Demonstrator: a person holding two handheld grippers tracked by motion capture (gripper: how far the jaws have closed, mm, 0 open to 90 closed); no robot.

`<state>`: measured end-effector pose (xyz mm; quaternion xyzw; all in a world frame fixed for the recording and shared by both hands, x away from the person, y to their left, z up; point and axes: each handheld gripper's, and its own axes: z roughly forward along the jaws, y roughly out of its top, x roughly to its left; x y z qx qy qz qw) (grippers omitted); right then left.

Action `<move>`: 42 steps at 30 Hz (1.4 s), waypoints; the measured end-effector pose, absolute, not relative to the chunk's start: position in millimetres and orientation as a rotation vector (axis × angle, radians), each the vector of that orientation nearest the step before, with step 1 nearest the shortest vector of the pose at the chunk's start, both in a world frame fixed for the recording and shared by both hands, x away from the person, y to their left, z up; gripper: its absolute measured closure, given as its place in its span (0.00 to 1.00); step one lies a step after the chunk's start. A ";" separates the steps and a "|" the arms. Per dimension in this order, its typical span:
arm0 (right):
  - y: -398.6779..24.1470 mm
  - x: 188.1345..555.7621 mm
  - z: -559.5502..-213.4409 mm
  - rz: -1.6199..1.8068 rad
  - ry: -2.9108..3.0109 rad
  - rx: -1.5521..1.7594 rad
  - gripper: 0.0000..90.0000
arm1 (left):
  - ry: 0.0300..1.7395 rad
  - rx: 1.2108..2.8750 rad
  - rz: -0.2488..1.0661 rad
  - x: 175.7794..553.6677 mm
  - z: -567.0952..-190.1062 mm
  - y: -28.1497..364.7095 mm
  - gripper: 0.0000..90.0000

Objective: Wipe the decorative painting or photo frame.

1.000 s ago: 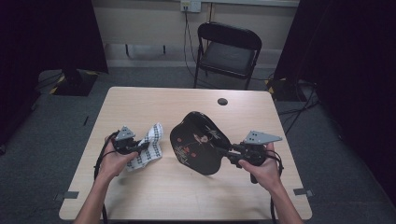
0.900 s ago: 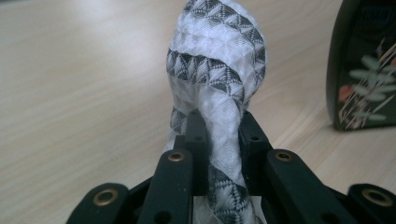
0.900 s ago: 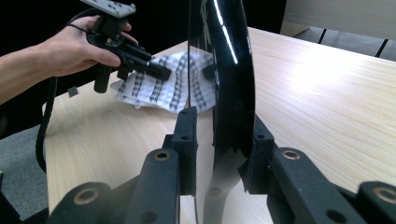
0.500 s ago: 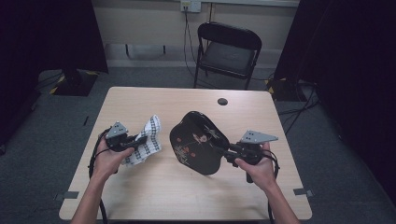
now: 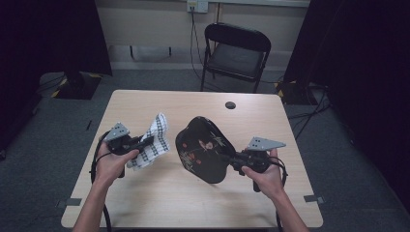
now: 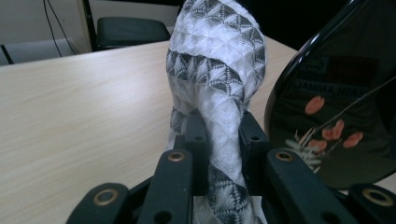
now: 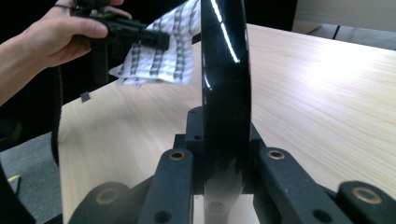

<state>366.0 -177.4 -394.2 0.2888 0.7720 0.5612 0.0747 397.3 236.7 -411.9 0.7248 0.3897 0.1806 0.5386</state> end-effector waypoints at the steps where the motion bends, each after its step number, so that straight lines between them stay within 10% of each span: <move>1: -176.3 365.3 -394.2 1.688 2.322 0.864 0.90 | 0.920 1.715 0.430 396.4 -409.2 235.4 0.87; 42: -156.9 355.2 -394.4 1.711 2.384 0.775 0.90 | 0.670 1.629 0.323 378.9 -366.2 188.7 0.87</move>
